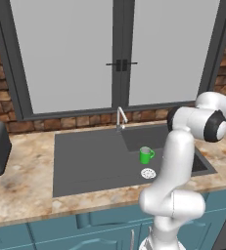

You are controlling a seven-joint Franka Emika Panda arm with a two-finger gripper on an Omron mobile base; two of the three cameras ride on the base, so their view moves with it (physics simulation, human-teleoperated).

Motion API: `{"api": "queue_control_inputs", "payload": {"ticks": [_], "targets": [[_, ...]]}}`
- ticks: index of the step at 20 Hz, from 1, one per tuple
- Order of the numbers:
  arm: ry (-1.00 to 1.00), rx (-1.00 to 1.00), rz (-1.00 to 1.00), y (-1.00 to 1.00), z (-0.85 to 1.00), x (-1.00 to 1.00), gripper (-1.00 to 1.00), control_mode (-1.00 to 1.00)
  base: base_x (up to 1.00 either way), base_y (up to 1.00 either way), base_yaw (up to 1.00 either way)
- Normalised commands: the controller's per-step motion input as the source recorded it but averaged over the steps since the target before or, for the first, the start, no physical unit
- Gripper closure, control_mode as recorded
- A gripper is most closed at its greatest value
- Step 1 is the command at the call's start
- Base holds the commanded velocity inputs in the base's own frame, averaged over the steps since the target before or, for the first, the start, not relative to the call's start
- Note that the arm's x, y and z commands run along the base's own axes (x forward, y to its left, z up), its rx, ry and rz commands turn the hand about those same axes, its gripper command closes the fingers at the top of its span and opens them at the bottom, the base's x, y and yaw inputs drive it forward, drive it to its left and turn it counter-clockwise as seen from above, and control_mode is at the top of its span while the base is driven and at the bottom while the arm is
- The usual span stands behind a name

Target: Pick the mug and place it in the sink. Pick the bowl and place it in the open cabinet and then close the cabinet.

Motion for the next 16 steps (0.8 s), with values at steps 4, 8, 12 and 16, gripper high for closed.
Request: {"api": "queue_control_inputs", "payload": {"ticks": [4,8,12,16], "targets": [[0.01,0.0,0.0,-0.04,0.0,0.0,-1.0,-1.0,0.0,0.0,0.0],[0.0,0.02,0.0,0.0,-0.08,-0.06,-1.0,-1.0,0.0,0.0,0.0],[0.0,0.03,0.0,0.04,-0.24,-0.17,-1.0,-1.0,0.0,0.0,0.0],[0.0,0.05,0.0,0.0,-0.19,-0.11,-1.0,-1.0,0.0,0.0,0.0]]}}
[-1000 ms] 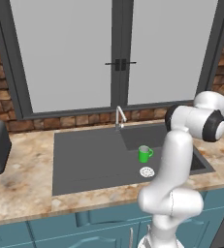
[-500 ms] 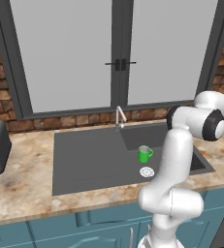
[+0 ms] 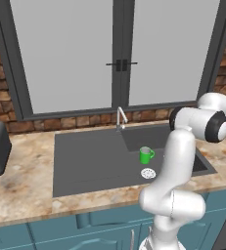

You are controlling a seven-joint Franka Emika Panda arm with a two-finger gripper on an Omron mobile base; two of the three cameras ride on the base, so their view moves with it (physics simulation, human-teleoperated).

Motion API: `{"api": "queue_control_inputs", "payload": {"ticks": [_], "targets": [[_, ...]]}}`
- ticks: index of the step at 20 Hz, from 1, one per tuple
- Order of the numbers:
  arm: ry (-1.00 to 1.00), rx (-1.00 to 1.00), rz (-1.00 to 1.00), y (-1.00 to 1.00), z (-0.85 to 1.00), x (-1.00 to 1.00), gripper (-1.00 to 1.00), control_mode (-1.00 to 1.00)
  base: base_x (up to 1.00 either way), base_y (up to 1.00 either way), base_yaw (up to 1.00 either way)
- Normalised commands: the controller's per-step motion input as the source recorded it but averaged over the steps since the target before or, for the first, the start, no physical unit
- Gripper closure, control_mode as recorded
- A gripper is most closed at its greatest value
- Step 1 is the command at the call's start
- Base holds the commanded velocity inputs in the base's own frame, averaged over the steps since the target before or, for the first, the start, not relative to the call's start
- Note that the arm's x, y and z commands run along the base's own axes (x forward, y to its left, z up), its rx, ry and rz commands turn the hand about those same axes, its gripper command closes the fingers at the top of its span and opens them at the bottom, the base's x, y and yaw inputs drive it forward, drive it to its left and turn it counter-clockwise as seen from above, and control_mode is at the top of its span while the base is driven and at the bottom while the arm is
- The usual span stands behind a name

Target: Pick the mug and place it in the sink. Pick the bowl and place it in the open cabinet and then close the cabinet.

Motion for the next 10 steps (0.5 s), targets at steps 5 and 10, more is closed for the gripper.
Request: {"api": "queue_control_inputs", "payload": {"ticks": [5,10], "targets": [[0.0,0.04,0.0,0.0,-0.1,-0.01,-1.0,-1.0,0.0,0.0,0.0],[0.01,0.02,0.0,0.0,-0.14,0.02,-1.0,-1.0,0.0,0.0,0.0]]}}
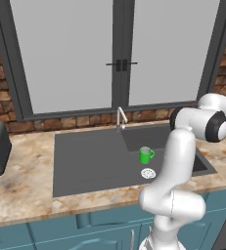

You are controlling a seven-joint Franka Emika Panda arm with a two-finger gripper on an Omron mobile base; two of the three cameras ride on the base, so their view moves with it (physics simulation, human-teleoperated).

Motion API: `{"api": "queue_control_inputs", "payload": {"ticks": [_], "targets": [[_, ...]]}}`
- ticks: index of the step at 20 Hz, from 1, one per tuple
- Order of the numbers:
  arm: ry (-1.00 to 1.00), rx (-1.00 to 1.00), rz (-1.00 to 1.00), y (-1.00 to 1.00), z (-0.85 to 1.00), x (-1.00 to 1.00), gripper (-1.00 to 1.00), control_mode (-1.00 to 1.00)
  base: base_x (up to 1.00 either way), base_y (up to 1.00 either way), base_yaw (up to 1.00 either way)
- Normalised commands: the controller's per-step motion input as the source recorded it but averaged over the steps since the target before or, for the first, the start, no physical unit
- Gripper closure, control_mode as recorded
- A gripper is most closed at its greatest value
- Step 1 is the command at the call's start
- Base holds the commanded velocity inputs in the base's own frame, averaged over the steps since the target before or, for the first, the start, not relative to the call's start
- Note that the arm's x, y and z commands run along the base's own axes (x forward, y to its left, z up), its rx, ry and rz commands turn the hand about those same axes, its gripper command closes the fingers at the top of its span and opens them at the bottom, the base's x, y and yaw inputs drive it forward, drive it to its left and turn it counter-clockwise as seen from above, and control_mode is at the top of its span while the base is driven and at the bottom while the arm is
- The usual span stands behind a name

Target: Pick the mug and place it in the sink. Pick the bowl and place it in the open cabinet and then close the cabinet.

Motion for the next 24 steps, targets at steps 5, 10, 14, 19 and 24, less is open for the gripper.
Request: {"api": "queue_control_inputs", "payload": {"ticks": [5,10,14,19,24], "targets": [[0.01,0.01,0.0,-0.07,-0.05,0.13,-1.0,-1.0,0.0,0.0,0.0],[0.03,0.02,0.0,-0.2,-0.03,0.17,-1.0,-1.0,0.0,0.0,0.0],[0.05,0.02,0.0,-0.17,-0.09,0.23,-1.0,-1.0,0.0,0.0,0.0],[0.07,0.0,0.0,-0.13,-0.1,0.22,-1.0,-1.0,0.0,0.0,0.0],[0.04,0.0,0.0,-0.08,-0.16,0.12,-1.0,-1.0,0.0,0.0,0.0]]}}
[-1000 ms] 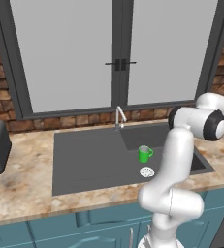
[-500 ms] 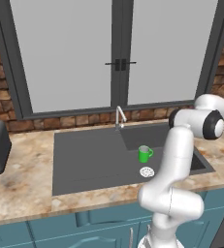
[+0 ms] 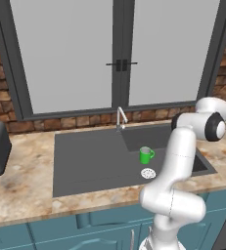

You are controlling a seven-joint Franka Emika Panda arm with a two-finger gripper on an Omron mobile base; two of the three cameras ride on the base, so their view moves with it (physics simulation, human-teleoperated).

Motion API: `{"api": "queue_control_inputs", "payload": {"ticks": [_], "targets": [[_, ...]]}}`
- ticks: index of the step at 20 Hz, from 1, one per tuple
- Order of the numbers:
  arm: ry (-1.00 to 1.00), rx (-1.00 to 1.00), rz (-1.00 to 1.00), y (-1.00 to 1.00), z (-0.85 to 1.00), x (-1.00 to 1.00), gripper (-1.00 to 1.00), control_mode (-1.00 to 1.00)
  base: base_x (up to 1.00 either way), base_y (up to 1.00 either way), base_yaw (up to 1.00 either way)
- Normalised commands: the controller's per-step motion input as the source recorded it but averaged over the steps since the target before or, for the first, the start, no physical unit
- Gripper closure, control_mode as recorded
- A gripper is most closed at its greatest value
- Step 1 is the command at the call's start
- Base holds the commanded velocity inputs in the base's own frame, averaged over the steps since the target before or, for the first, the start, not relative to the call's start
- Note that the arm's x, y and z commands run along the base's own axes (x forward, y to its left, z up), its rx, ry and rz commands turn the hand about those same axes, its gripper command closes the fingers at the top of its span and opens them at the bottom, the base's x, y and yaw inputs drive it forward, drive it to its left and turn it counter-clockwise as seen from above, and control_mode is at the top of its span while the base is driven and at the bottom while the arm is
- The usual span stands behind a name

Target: Pick the mug and place it in the sink. Pick the bowl and place it in the open cabinet and then close the cabinet.

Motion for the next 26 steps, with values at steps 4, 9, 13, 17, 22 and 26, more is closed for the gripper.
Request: {"api": "queue_control_inputs", "payload": {"ticks": [4,9,13,17,22,26], "targets": [[0.02,0.0,0.0,0.0,-0.34,0.0,-1.0,-1.0,0.0,0.0,0.0],[0.01,0.01,0.0,-0.07,-0.26,0.0,1.0,-1.0,0.0,0.0,0.0],[-0.04,0.0,0.0,0.17,-0.09,-0.34,1.0,-1.0,0.0,0.0,0.0],[-0.02,0.0,0.0,0.16,-0.05,-0.6,1.0,-1.0,0.0,0.0,0.0],[-0.07,-0.04,0.0,0.64,0.08,-0.84,1.0,-1.0,0.0,0.0,0.0],[0.01,-0.04,0.09,0.93,0.82,-0.52,1.0,-1.0,0.0,0.0,0.0]]}}
